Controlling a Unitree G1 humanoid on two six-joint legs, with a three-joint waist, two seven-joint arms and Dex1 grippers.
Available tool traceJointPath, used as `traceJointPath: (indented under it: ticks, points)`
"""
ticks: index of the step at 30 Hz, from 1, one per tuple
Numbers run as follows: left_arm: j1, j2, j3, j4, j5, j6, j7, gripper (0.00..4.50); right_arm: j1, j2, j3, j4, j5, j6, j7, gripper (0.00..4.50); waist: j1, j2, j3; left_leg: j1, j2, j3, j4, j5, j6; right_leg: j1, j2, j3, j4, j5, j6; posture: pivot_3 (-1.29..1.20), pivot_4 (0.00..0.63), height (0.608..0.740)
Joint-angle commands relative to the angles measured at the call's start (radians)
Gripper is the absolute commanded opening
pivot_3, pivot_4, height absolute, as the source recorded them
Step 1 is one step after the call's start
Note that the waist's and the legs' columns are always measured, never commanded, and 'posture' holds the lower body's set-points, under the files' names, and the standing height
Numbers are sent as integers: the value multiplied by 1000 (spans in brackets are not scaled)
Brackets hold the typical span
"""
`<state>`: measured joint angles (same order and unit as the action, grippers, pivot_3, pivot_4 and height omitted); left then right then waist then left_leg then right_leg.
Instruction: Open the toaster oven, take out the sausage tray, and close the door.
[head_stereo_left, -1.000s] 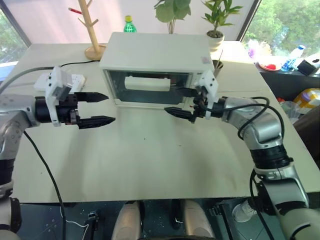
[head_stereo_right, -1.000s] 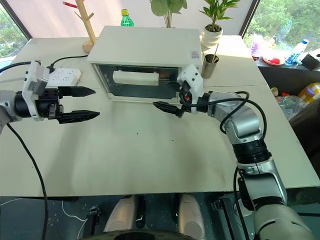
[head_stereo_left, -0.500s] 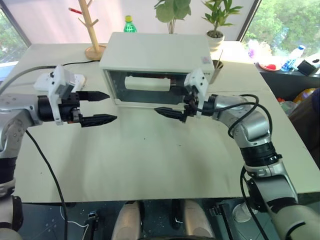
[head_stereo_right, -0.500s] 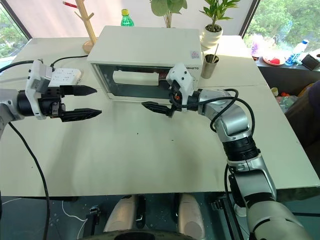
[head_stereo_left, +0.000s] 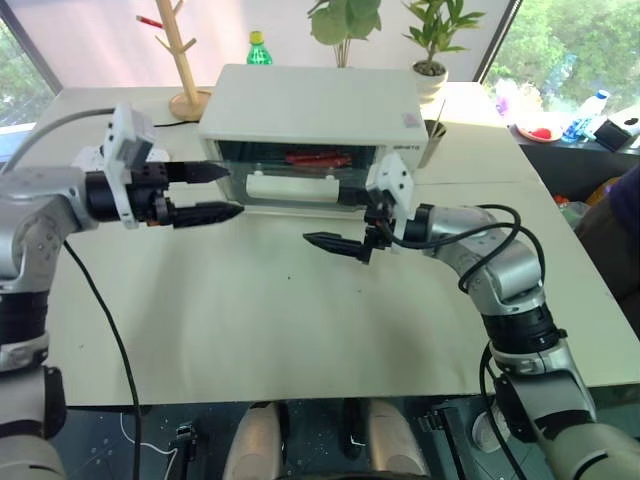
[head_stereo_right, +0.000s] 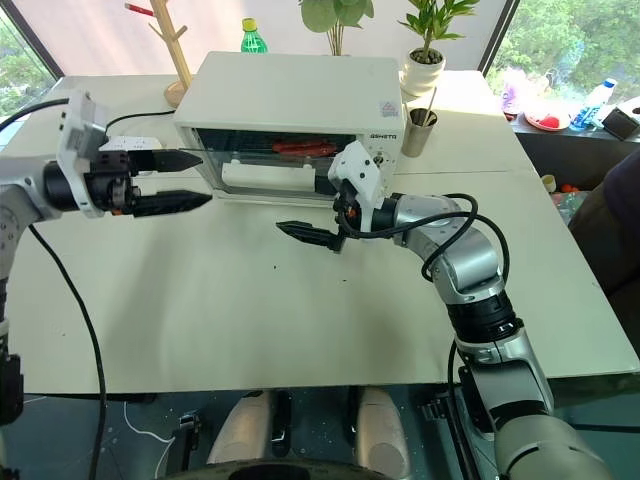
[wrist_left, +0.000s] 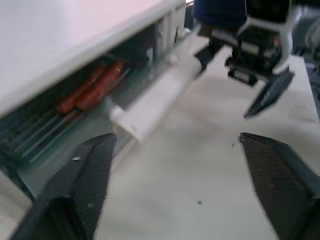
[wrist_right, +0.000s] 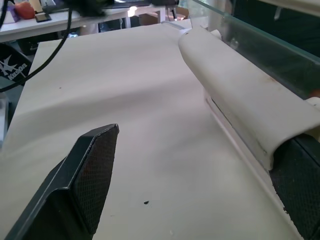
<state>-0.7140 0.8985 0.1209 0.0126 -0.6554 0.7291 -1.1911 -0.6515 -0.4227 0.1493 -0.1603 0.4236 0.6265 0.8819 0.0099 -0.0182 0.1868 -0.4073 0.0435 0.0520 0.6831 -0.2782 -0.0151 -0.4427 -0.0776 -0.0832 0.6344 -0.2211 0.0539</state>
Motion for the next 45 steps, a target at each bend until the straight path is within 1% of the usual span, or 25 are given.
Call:
traceJointPath:
  ticks: [1, 3, 9, 11, 19, 24, 27, 32, 35, 37, 39, 42, 45]
  points:
    - [-89, -11, 2, 52, 2, 9, 5, 2116, 26, 4, -1, -95, 42, 6, 10, 4500, 0, 0, 0, 0, 0, 0, 0, 0, 0, 0, 0, 0, 0, 0, 0, 0, 150, 717]
    - [-134, -26, -38, 101, 45, -25, -9, 1051, 59, -3, 4, -133, 56, 14, 18, 4500, 0, 0, 0, 0, 0, 0, 0, 0, 0, 0, 0, 0, 0, 0, 0, 0, 150, 717]
    - [-219, -72, -101, 220, 123, -101, -50, 1051, 112, -11, 5, -200, 88, 40, 23, 4500, -1, 0, 0, 0, 0, 0, 0, 0, 0, 0, 0, 0, 0, 0, 0, 0, 150, 717]
    - [-245, -88, -132, 279, 173, -160, -67, 1051, 123, -13, 2, -213, 97, 53, 20, 4500, -1, 0, 0, 0, 0, 0, 0, 0, 0, 0, 1, 0, 0, 0, 0, 0, 150, 717]
    - [-302, -156, -228, 498, 356, -383, -113, 1051, 142, -13, -4, -238, 112, 76, -8, 4500, -4, 0, 0, 0, 0, 0, 0, 0, 0, 0, 1, 0, 1, 0, 0, 0, 150, 717]
    - [-308, -180, -239, 552, 400, -444, -155, 1051, 152, -25, -17, -249, 91, 82, -52, 4500, -4, -1, 0, 0, 0, 0, 0, 0, 0, 0, 1, 0, 1, 0, 0, 0, 150, 717]
    - [-301, -185, -232, 551, 405, -449, -166, 1051, 182, -82, -54, -271, 85, 112, -72, 4500, -1, -1, 0, 0, 0, 0, 0, 0, 0, 0, 1, 0, 1, 0, 0, 0, 150, 717]
    - [-283, -185, -217, 512, 394, -426, -175, 1051, 270, -199, -136, -346, 127, 164, -67, 4500, 4, -1, 0, 0, -1, -1, 1, 0, 0, 0, -1, 0, 0, 0, 0, 0, 150, 717]
    - [-260, -177, -208, 479, 386, -418, -177, 1051, 371, -304, -243, -433, 197, 211, -26, 4500, 5, -1, 0, 0, -1, -1, 1, 0, 0, 0, -1, 0, 0, 0, 0, 0, 150, 717]
    - [-236, -168, -200, 454, 380, -405, -178, 1051, 442, -380, -337, -481, 262, 242, 17, 4500, 4, -1, 0, 0, -1, -1, 1, 0, 0, 1, -1, 0, 0, 0, 0, 0, 150, 717]
    - [-201, -158, -193, 420, 378, -394, -180, 1051, 479, -438, -417, -497, 322, 269, 46, 4500, 0, -1, 0, 0, -1, -1, 1, 0, 0, 1, -1, 0, 0, 0, 0, 0, 150, 717]
    - [-131, -137, -184, 348, 366, -371, -179, 1051, 468, -489, -508, -468, 383, 299, 41, 4500, -3, -1, 0, 2, 0, 0, 1, 0, 0, 2, 0, 0, 0, 0, 0, 0, 150, 717]
    - [-65, -124, -174, 277, 358, -356, -167, 1051, 423, -502, -550, -419, 413, 319, 0, 4500, -2, -1, 0, 2, 1, 0, 1, 0, 0, 2, 0, 0, 0, 0, 0, 0, 150, 717]
